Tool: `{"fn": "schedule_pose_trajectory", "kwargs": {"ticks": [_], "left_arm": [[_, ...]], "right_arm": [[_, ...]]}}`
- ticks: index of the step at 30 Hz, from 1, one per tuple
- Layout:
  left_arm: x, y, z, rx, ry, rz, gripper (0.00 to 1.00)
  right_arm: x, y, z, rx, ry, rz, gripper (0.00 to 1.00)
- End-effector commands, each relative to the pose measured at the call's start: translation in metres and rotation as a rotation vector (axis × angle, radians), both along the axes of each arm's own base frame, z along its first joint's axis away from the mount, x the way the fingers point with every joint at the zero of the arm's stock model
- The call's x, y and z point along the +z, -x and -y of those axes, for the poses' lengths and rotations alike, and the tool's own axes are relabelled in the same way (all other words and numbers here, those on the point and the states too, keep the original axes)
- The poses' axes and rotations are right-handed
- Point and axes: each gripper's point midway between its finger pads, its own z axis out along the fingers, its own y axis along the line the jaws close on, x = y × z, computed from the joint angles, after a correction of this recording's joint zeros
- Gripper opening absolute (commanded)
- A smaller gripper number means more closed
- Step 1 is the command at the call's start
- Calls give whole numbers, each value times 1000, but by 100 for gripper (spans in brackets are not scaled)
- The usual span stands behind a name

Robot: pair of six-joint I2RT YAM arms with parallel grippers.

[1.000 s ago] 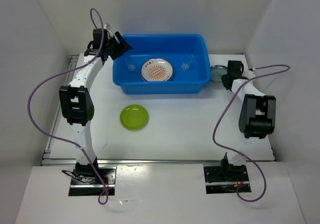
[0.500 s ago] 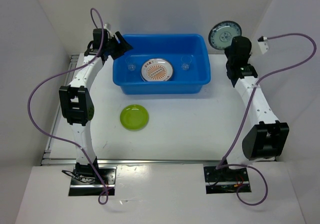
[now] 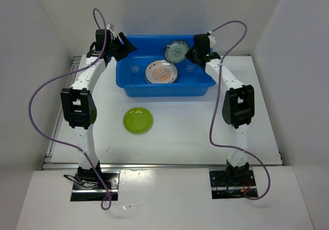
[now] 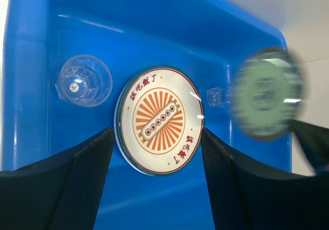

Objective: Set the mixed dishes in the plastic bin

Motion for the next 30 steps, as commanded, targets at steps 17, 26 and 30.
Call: {"fn": "schedule_pose_trajectory", "kwargs": {"ticks": [17,26,30], "left_arm": [[27,1,-7,8,-26,75,75],[27,0,-9,16,-30,75,77],[28,-2,-11,22,-42,80,77]], "right_arm": [[-102,-16,-87,209,77,-205,0],[-139,-21,-95,244,89,-299,7],[-144,-21,-95,250,100,-306,31]]}}
